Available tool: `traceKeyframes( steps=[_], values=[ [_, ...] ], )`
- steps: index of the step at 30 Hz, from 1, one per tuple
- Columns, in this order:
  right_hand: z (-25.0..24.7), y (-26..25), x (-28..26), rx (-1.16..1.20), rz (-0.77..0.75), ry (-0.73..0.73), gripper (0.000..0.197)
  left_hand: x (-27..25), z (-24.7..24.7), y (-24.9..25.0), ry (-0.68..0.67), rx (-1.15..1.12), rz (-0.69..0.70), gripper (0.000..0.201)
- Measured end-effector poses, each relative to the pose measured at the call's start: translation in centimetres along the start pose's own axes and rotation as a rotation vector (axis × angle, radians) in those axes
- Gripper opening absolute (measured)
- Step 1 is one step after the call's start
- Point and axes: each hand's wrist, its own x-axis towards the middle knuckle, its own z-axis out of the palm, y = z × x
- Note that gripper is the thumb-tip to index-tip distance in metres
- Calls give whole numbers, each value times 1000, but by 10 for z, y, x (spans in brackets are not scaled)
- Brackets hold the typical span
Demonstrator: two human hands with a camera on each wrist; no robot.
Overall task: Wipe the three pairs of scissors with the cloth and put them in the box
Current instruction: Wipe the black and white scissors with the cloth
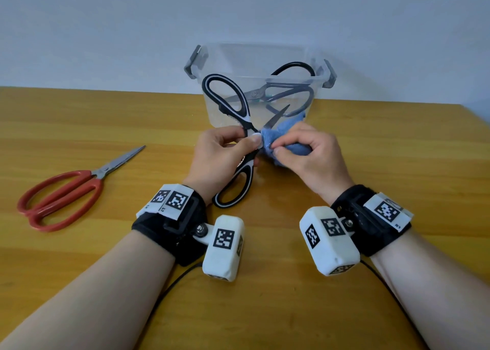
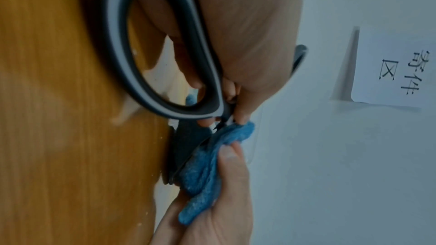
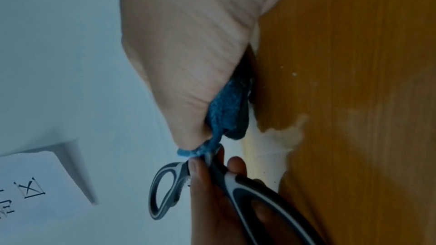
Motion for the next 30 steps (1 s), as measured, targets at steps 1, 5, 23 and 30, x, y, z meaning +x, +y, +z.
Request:
traceKeyframes(
  steps=[1, 5, 23, 30],
  values=[
    [0, 1, 0, -12, 26, 14, 9, 0, 0, 0, 25, -19, -4, 34],
    [-2, 5, 0, -158, 167, 103, 11, 0, 1, 3, 148, -134, 7, 30],
    [-5, -9, 1, 392, 197, -117, 52, -4, 4, -4, 187, -5, 408, 31],
    [-3, -13, -1, 343, 167, -200, 25, 0, 6, -11, 147, 367, 446, 28]
  ],
)
